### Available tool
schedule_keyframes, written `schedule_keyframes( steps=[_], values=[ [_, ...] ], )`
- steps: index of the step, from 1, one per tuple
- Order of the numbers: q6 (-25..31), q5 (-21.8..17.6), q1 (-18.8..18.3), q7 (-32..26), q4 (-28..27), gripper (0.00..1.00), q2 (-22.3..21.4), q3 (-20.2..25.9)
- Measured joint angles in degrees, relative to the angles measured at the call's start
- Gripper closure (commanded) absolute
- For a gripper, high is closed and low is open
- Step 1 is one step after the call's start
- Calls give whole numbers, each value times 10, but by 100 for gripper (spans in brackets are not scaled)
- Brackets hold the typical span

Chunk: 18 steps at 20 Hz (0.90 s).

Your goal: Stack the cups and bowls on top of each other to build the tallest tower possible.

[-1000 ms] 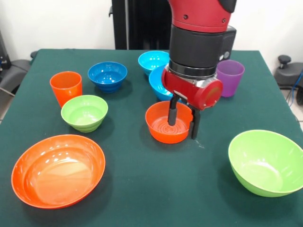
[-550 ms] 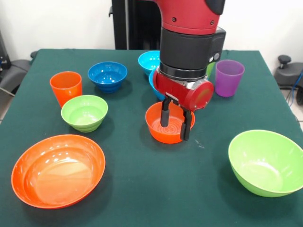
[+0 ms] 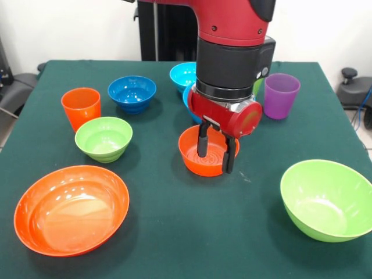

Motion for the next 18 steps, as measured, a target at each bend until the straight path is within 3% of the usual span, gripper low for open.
schedule_keyframes(
  steps=[18],
  values=[
    [55, -10, -48, -16, 26, 0, -31, 40]
  ],
)
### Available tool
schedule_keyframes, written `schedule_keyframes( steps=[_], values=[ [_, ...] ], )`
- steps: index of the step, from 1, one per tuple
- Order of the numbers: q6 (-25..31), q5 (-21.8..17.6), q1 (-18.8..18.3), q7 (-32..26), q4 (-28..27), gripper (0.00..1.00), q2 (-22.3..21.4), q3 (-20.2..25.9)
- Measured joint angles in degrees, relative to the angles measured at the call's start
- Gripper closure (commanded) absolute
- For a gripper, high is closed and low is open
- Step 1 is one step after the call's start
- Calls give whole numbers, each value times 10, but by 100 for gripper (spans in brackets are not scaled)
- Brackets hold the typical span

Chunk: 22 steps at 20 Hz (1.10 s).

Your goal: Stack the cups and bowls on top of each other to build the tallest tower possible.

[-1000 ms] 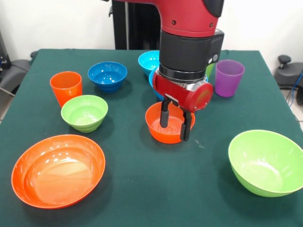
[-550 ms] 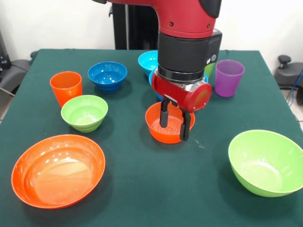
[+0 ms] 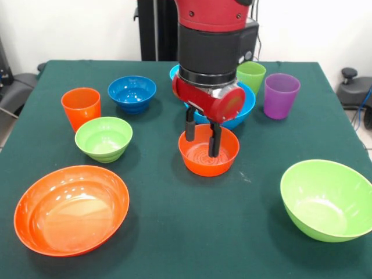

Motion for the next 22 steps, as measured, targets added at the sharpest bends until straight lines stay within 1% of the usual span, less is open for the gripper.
schedule_keyframes(
  steps=[7, 18, 22],
  values=[
    [4, -5, -16, -40, 5, 0, -11, 12],
    [4, -8, -22, -73, 10, 0, -10, 35],
    [5, -9, -28, -87, 21, 0, -12, 46]
  ],
)
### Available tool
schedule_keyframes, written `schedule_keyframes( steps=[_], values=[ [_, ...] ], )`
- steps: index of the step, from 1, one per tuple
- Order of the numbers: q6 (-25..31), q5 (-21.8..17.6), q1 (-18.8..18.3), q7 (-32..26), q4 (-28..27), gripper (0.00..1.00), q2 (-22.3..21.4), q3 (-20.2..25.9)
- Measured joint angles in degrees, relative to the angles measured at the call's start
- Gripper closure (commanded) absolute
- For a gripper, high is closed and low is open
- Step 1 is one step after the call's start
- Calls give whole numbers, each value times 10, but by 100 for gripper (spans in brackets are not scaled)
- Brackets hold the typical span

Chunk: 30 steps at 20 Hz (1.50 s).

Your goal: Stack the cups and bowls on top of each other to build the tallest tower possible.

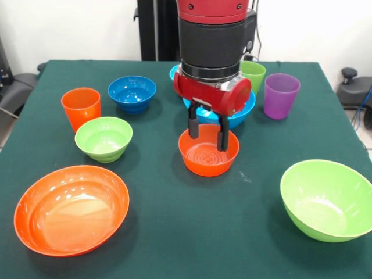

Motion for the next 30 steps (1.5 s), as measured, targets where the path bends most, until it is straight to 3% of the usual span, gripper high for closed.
schedule_keyframes(
  steps=[16, 30],
  values=[
    [32, 7, 12, -2, 140, 0, -93, 23],
    [-10, 7, 148, -2, 233, 0, -139, 4]
  ],
)
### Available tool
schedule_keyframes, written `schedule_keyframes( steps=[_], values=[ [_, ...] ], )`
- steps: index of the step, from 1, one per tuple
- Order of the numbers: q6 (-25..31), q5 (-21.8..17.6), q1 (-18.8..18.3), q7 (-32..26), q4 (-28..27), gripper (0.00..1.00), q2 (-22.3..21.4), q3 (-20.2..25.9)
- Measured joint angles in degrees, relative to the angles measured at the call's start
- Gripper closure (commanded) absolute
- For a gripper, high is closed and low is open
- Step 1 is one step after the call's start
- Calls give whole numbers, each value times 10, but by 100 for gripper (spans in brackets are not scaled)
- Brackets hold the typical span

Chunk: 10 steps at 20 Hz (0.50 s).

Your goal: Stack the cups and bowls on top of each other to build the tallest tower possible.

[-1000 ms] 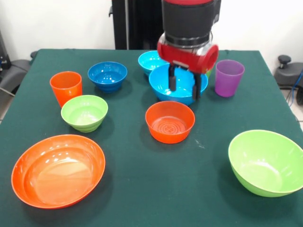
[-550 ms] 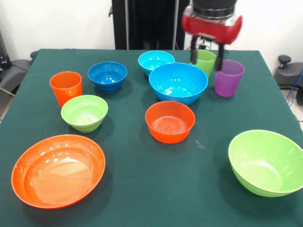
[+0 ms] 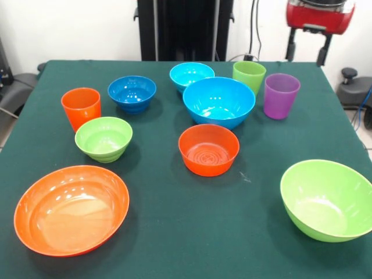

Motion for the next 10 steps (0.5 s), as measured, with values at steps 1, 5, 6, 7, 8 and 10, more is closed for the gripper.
schedule_keyframes(
  steps=[1, 5, 6, 7, 8, 10],
  values=[
    [-6, 0, 9, 0, 4, 0, 0, -4],
    [-30, -1, 40, 0, 21, 0, 0, -26],
    [-36, -1, 47, 0, 25, 0, 0, -33],
    [-45, -1, 55, 0, 31, 0, 0, -43],
    [-50, -1, 58, 0, 34, 0, 0, -49],
    [-64, -1, 65, 0, 39, 0, 3, -65]
  ],
)
